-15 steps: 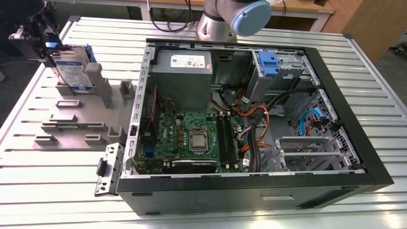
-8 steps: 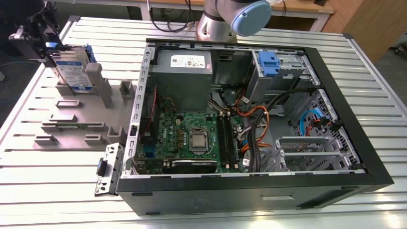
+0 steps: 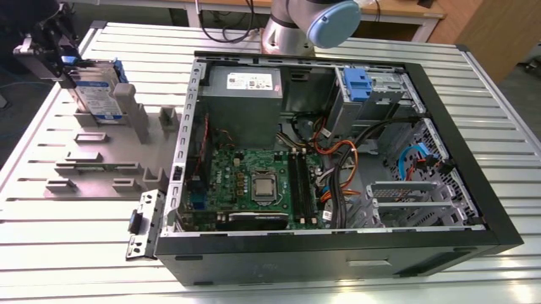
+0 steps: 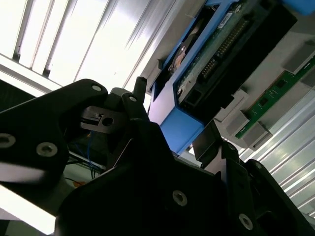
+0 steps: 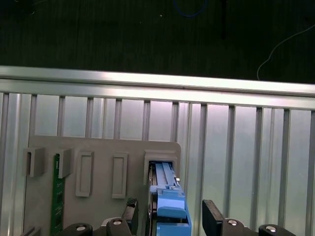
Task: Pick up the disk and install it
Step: 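Pick up the disk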
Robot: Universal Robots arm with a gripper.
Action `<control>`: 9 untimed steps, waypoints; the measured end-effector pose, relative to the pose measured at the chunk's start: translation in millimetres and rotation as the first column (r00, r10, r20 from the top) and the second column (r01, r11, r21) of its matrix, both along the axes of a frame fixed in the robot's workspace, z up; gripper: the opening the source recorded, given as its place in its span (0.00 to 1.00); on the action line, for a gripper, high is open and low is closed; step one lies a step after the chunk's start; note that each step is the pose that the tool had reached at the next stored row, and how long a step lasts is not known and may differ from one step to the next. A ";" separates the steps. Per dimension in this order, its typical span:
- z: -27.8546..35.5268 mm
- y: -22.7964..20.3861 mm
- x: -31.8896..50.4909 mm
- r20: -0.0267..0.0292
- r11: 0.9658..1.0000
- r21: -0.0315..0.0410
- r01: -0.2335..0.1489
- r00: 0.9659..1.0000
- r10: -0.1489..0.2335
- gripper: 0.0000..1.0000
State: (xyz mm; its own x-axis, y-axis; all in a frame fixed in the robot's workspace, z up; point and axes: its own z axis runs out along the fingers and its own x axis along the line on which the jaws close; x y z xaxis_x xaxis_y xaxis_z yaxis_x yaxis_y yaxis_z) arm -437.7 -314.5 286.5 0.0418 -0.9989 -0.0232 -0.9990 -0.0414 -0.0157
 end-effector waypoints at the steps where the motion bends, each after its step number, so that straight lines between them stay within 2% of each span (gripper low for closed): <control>1: 0.0 0.0 0.0 0.000 1.000 0.000 0.000 1.000 0.000 0.62; 4: 0.0 0.0 0.0 0.000 1.000 0.000 0.000 1.000 0.000 0.61; 5: 0.0 0.0 0.0 0.000 1.000 0.000 0.000 1.000 0.000 0.54; 9: 0.0 0.0 0.0 0.000 1.000 0.000 0.000 1.000 0.000 0.54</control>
